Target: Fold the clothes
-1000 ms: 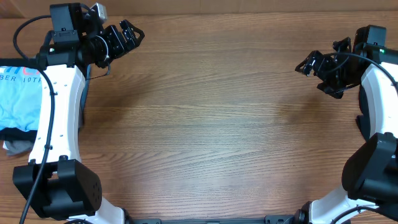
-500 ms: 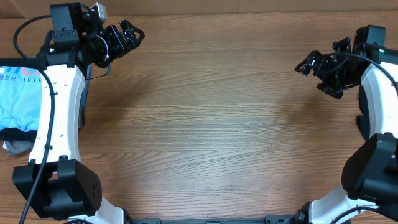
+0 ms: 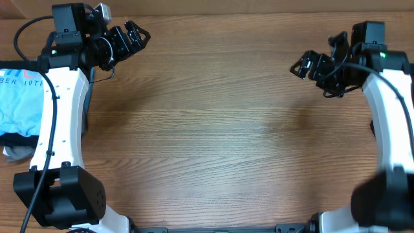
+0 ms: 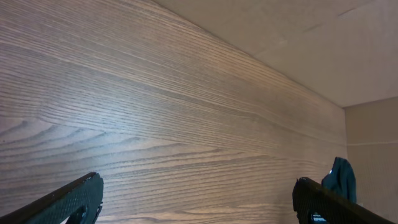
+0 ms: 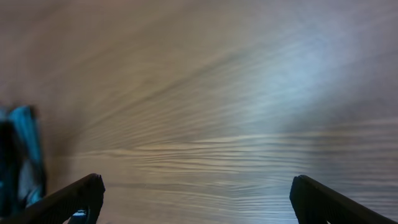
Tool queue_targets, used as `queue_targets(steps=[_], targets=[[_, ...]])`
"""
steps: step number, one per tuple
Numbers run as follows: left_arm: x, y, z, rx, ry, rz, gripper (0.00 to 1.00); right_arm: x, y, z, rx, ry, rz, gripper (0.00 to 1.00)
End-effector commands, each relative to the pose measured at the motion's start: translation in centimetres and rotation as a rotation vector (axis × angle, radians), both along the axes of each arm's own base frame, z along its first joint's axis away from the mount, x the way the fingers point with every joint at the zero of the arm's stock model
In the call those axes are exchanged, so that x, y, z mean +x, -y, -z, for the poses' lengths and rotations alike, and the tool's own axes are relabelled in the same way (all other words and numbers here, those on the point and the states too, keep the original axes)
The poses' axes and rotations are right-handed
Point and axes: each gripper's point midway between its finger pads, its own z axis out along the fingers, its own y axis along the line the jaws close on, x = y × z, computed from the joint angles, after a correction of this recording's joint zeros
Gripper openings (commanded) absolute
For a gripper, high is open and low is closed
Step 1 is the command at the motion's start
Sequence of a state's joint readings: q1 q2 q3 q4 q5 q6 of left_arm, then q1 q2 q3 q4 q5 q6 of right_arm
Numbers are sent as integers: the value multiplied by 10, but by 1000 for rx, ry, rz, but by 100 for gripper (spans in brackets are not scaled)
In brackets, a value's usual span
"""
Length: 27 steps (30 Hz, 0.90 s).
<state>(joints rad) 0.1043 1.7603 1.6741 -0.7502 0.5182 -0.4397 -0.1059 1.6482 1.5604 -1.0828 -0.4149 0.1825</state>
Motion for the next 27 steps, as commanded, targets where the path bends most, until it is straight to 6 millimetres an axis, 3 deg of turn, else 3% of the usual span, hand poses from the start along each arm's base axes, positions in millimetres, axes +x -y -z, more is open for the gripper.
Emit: queue_targets(steps=[1, 3, 5, 7, 8, 11, 14, 18, 22, 27], targets=[[0, -1, 3, 1, -9, -6, 100, -43, -30, -104, -19, 298, -74, 100], [0, -1, 3, 1, -10, -6, 100, -67, -37, -141, -47, 424, -95, 100], [0, -1, 3, 1, -9, -6, 100, -103, -40, -189, -104, 604, -87, 100], [0, -1, 3, 1, -10, -6, 100, -153, -43, -228, -132, 764, -84, 100], [0, -1, 3, 1, -10, -6, 100, -171, -42, -239, -132, 816, -84, 100], [0, -1, 3, 1, -10, -6, 100, -253, -33, -276, -98, 1035, -86, 100], [0, -1, 3, 1, -9, -6, 100, -309, -21, -275, -75, 1117, -90, 100], [0, -1, 3, 1, -9, -6, 100, -350, -3, -247, -102, 1095, -56, 100], [0, -1, 3, 1, -9, -6, 100, -371, 3, -225, -101, 1065, -57, 100], [0, -1, 3, 1, -10, -6, 100, -370, 4, -201, -120, 1034, -33, 100]])
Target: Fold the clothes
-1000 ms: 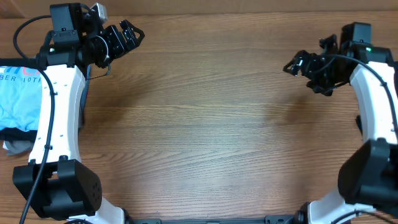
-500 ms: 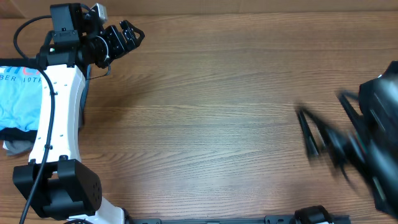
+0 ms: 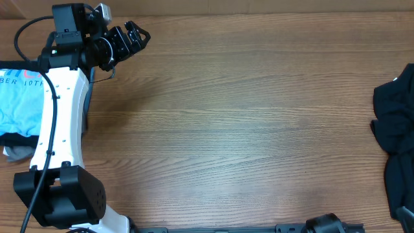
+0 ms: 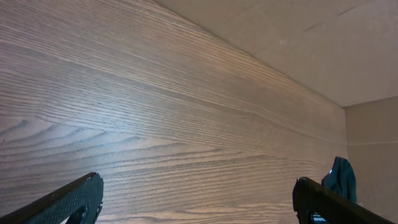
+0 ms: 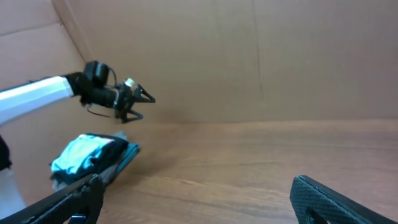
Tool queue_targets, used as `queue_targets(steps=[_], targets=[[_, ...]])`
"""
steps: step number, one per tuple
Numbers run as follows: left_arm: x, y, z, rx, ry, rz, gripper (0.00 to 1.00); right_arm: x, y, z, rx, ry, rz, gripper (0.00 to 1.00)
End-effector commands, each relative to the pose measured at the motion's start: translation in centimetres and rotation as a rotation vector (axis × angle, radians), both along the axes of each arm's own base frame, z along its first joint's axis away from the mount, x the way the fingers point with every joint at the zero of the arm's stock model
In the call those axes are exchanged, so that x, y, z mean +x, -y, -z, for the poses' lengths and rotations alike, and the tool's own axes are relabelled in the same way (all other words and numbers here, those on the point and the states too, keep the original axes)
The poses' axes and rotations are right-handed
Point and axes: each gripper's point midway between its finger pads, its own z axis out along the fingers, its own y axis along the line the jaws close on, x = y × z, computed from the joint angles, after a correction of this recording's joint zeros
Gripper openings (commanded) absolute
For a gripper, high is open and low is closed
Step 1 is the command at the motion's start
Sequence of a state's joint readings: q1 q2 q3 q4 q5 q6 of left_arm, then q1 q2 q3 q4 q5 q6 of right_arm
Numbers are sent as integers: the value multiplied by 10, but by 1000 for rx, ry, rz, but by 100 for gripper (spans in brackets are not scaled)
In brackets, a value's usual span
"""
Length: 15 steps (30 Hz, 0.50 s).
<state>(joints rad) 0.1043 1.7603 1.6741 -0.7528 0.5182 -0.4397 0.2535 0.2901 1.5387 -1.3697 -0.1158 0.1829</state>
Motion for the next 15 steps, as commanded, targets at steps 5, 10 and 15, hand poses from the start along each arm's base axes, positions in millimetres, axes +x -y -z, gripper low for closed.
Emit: queue_targets(steps=[5, 10, 15], targets=[[0, -1, 3, 2, -6, -6, 100, 18, 1, 35, 3, 13, 63, 100], [0, -1, 3, 1, -7, -6, 100, 58, -6, 37, 34, 147, 82, 100], [0, -1, 3, 1, -6, -6, 100, 114, -15, 47, 62, 268, 90, 100]])
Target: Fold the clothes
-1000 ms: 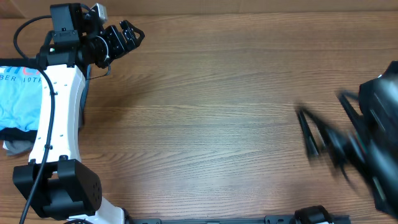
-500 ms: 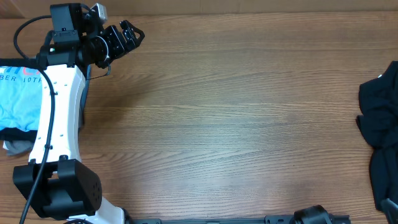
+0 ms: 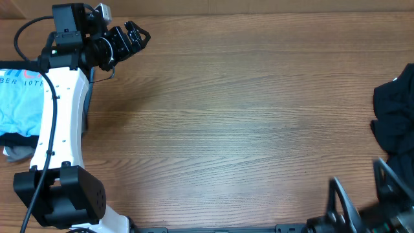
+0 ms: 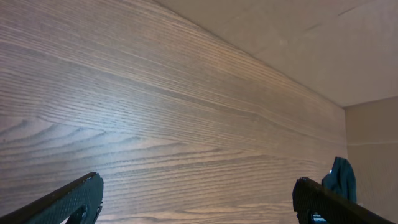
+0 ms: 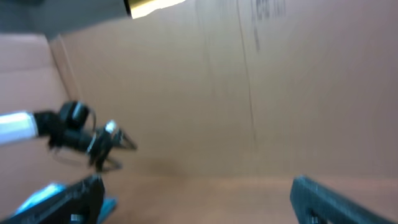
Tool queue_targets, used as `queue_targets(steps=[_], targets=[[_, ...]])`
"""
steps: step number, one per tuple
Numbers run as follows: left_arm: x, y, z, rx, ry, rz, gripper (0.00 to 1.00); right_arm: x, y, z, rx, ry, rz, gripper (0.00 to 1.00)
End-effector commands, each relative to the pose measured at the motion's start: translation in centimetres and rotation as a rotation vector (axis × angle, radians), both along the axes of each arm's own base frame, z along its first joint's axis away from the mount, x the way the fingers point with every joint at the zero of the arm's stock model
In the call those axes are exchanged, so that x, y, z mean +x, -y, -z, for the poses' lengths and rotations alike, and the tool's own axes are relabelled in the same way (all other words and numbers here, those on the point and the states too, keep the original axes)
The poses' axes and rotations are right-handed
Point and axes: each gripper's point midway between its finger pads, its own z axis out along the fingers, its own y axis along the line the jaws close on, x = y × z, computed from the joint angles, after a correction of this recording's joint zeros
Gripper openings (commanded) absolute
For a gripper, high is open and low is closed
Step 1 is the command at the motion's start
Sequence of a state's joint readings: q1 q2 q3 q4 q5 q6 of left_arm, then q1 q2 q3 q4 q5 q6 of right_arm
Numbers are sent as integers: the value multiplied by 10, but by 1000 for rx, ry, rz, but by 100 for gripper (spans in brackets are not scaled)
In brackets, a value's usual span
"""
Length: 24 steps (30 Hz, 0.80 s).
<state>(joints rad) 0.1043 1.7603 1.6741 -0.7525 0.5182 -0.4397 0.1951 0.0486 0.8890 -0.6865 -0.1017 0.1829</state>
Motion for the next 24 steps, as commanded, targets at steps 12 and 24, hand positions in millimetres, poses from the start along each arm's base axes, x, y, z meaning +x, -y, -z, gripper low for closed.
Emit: queue_targets(steps=[12, 24], targets=[[0, -1, 3, 2, -7, -6, 100, 104, -10, 99, 37, 178, 49, 100], [0, -1, 3, 2, -7, -6, 100, 126, -4, 165, 20, 33, 102, 100]])
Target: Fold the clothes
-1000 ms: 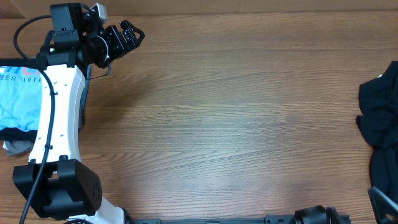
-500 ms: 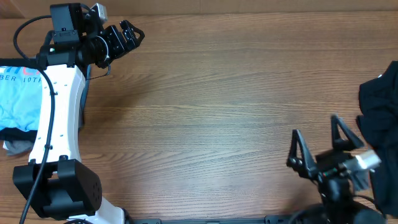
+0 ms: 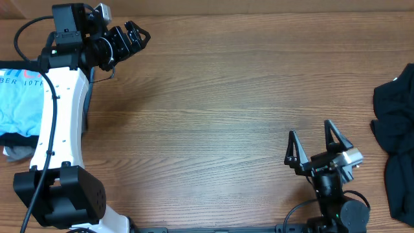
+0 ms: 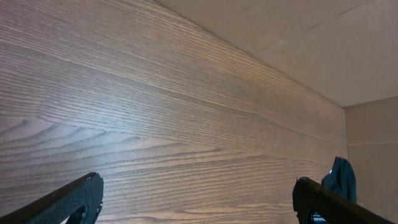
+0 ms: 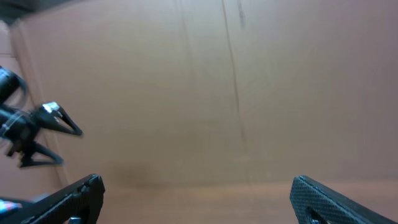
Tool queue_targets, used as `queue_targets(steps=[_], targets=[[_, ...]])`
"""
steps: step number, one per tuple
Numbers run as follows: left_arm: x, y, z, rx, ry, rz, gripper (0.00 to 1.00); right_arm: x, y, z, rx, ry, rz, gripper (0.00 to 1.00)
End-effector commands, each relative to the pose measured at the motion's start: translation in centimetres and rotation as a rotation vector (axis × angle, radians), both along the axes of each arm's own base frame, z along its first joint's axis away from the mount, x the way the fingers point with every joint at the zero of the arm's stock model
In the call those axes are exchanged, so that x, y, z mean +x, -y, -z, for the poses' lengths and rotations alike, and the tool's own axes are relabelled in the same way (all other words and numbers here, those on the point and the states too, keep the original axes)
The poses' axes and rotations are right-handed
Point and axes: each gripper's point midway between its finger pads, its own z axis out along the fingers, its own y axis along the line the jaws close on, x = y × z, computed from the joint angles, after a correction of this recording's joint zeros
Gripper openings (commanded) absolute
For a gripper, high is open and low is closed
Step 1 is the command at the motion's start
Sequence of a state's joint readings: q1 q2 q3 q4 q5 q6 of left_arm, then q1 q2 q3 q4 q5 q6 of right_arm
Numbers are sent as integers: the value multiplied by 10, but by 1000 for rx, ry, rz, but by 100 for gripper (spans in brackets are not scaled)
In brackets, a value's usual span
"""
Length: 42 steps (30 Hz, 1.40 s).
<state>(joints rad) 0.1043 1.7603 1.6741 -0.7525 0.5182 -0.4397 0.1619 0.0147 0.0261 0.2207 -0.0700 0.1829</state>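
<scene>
A crumpled black garment (image 3: 393, 123) lies at the table's right edge; far off in the left wrist view it shows as a dark teal-black lump (image 4: 339, 177). A light blue printed shirt (image 3: 18, 103) lies on other clothes at the left edge. My left gripper (image 3: 139, 32) hangs open at the far left, well away from both piles; its wrist view shows the left gripper (image 4: 199, 202) over bare wood. My right gripper (image 3: 308, 129) stands open near the front right, pointing at the back wall; the right gripper (image 5: 199, 199) holds nothing.
A cardboard wall (image 5: 249, 81) closes the far side of the wooden table (image 3: 220, 110). Grey and dark clothes (image 3: 16, 150) stick out under the blue shirt. The left arm's white link (image 3: 61, 110) runs along the left side, partly over that pile.
My right arm has shifted from the front right corner, where it showed blurred and cut off, to a spot further left near the front edge. The left arm and both clothes piles are unchanged.
First my right gripper hung open over the far right, its arm covering the black garment. Then the arm was out of the overhead view and the garment lay uncovered. It showed again at the front right corner, and now stands near the front edge. The left arm stayed put.
</scene>
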Motion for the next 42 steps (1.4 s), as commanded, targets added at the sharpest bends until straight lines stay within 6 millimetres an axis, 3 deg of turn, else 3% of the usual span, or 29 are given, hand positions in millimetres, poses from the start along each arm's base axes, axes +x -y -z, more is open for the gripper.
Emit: queue_targets(steps=[1, 11, 16, 42], targets=[[0, -1, 3, 1, -7, -6, 100, 6, 8, 20, -5, -66, 46, 100], [0, -1, 3, 2, -7, -6, 100, 14, 24, 52, -38, -193, 114, 100], [0, -1, 3, 1, -7, -6, 100, 15, 30, 78, -50, -299, 135, 100], [0, -1, 3, 1, -7, -6, 100, 15, 30, 79, -61, -300, 136, 100]])
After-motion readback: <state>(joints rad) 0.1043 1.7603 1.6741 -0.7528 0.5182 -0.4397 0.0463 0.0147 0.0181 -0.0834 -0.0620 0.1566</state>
